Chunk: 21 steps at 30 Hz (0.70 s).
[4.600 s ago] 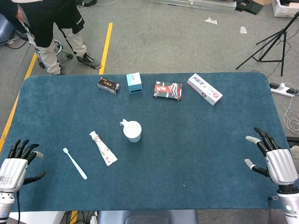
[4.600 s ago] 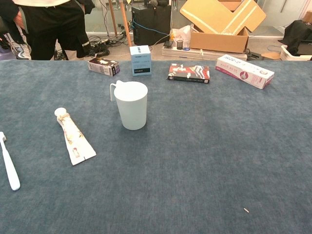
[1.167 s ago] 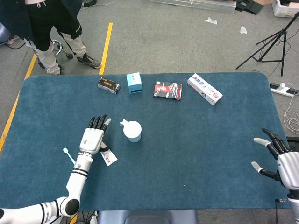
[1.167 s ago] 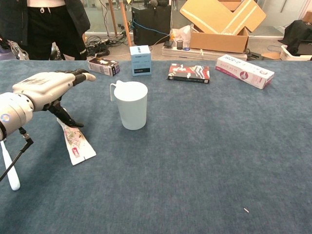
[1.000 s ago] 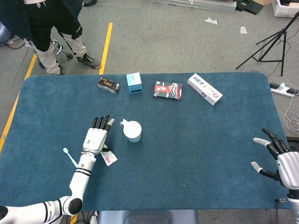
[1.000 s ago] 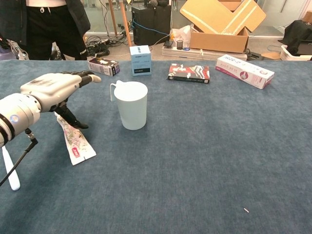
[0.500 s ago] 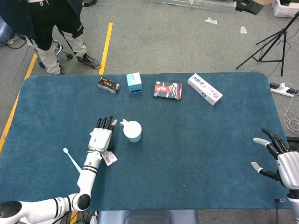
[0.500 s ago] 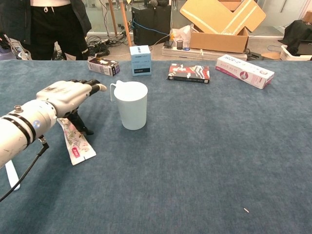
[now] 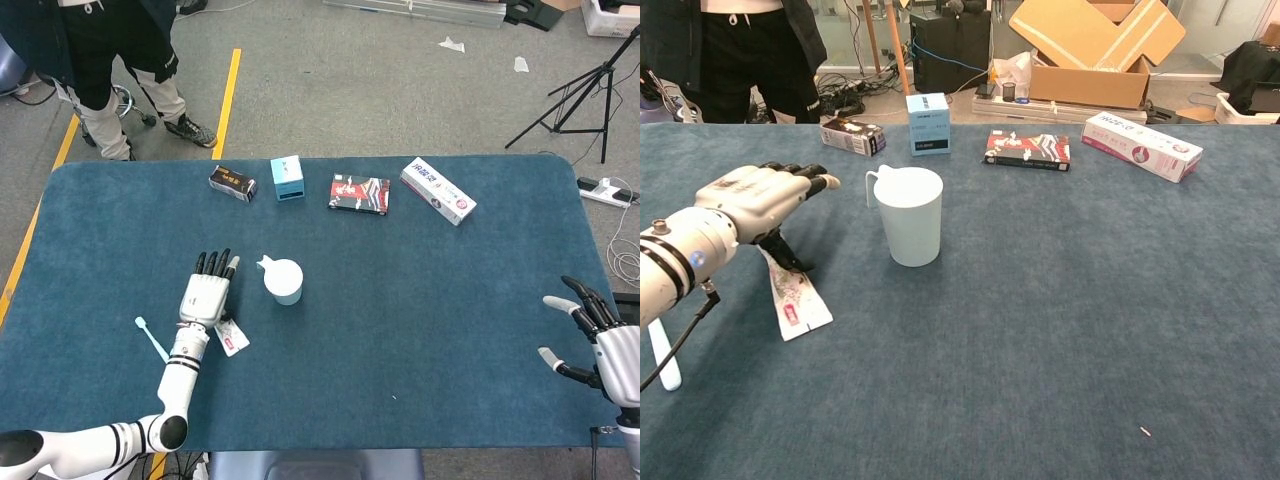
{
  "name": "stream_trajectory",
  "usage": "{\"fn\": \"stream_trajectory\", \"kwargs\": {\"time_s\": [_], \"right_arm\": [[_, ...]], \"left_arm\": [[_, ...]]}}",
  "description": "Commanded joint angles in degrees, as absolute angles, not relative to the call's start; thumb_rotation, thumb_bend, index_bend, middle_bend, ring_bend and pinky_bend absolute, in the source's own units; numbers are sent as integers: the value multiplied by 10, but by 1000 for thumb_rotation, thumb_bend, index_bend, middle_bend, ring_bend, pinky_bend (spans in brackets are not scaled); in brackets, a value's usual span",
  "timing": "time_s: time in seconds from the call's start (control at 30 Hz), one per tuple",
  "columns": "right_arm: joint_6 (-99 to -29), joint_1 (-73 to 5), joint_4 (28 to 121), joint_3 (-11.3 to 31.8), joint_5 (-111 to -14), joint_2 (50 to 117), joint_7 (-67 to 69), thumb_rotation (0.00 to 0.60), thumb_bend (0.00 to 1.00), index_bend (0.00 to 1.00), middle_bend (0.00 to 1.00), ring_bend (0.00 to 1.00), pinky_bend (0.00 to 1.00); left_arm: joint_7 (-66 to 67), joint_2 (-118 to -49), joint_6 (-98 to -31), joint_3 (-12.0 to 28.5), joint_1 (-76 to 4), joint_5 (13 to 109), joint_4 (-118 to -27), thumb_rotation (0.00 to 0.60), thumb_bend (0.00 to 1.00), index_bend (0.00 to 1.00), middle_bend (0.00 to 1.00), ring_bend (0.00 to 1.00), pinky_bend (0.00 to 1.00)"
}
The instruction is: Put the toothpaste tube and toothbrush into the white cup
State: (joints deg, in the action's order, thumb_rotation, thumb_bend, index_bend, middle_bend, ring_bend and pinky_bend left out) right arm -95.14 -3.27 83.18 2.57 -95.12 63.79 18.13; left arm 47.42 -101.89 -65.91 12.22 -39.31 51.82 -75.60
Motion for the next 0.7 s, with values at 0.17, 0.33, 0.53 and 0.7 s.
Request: {"fn": "stream_trajectory", "kwargs": {"time_s": [0.17, 0.33, 0.53, 0.7], "right_arm": [[-947, -34, 833, 25, -951, 639, 176, 600, 125, 298, 132, 156, 512], [-947, -35, 834, 26, -950, 639, 175, 600, 125, 298, 132, 156, 512], [-947, -35, 833, 26, -950, 639, 177, 600, 124, 298, 132, 156, 512], [-949, -34, 832, 26, -950, 638, 180, 600, 125, 298, 132, 156, 511]], "left_arm": [[485, -1004, -668, 113, -390, 520, -773, 600, 0, 0, 0, 0, 0], [477, -994, -665, 113, -394, 530, -786, 600, 0, 0, 0, 0, 0], [471, -992, -666, 105, -400, 553, -789, 600, 0, 0, 0, 0, 0], [496, -978, -656, 115, -404, 509, -837, 600, 0, 0, 0, 0, 0]]}}
